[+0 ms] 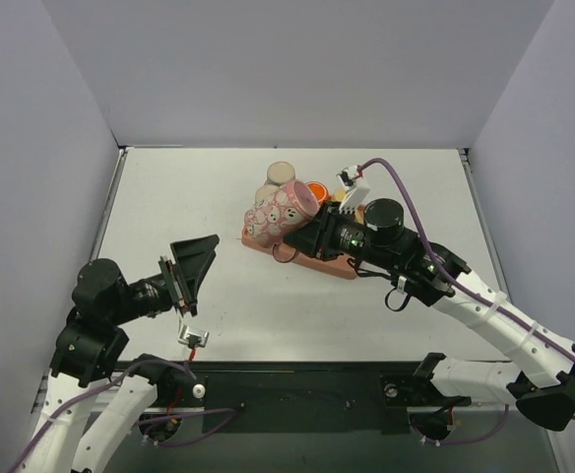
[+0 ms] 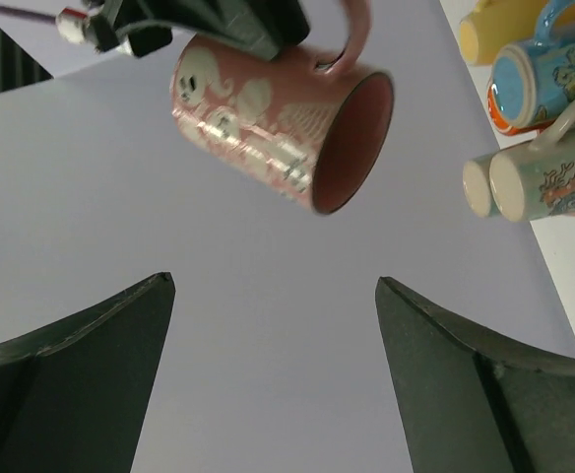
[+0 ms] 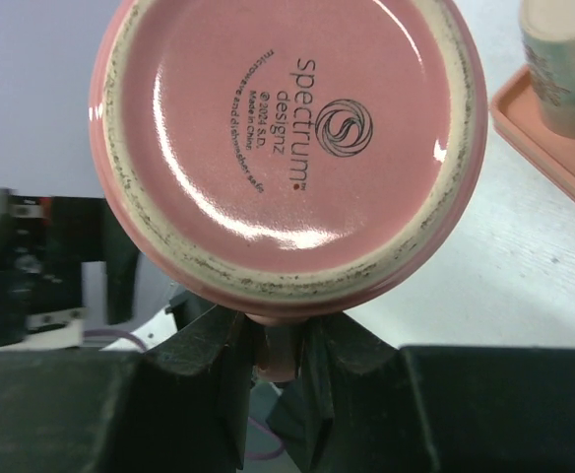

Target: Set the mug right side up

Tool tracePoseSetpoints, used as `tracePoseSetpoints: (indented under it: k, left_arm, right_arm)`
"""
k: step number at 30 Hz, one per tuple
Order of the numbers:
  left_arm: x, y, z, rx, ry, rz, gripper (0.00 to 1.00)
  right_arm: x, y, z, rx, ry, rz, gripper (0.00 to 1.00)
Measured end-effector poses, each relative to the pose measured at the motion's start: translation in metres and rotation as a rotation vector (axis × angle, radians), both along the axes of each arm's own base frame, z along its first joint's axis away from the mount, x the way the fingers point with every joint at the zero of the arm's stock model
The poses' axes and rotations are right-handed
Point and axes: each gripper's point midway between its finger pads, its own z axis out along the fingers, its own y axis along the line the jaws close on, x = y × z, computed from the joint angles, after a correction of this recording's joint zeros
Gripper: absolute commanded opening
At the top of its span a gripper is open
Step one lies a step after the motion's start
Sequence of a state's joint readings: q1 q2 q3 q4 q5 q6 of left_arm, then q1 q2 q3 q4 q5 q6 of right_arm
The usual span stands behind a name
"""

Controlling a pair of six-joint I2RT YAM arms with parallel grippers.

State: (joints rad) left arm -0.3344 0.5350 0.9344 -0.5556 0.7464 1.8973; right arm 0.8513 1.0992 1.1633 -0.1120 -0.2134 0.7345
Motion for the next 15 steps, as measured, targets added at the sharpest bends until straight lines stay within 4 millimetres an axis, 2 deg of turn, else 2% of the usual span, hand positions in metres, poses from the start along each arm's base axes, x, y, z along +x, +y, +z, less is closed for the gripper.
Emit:
tracePoseSetpoints:
  k: [4,6,10,15]
  left_arm:
    - [0.001,-0.009,-0.026,0.002,-0.029,-0.051,0.89]
    - [0.004,-0.011,-0.032,0.004,-0.03,-0.056,0.87]
    - [0.006,-0.011,-0.014,-0.028,-0.102,-0.053,0.75]
    - [0.007,-0.01,0.009,-0.079,-0.192,-0.045,0.62]
  right_arm:
    - [-0.009,0.014,0.019,0.077,-0.027,0.032,0.0]
    - [-0.018,0.024,0.027,0.104,-0.033,0.068,0.0]
    - [-0.03,0.045,0.037,0.13,-0.034,0.13,0.0]
    - [-0.037,0.064,0.033,0.127,-0.021,0.181,0.0]
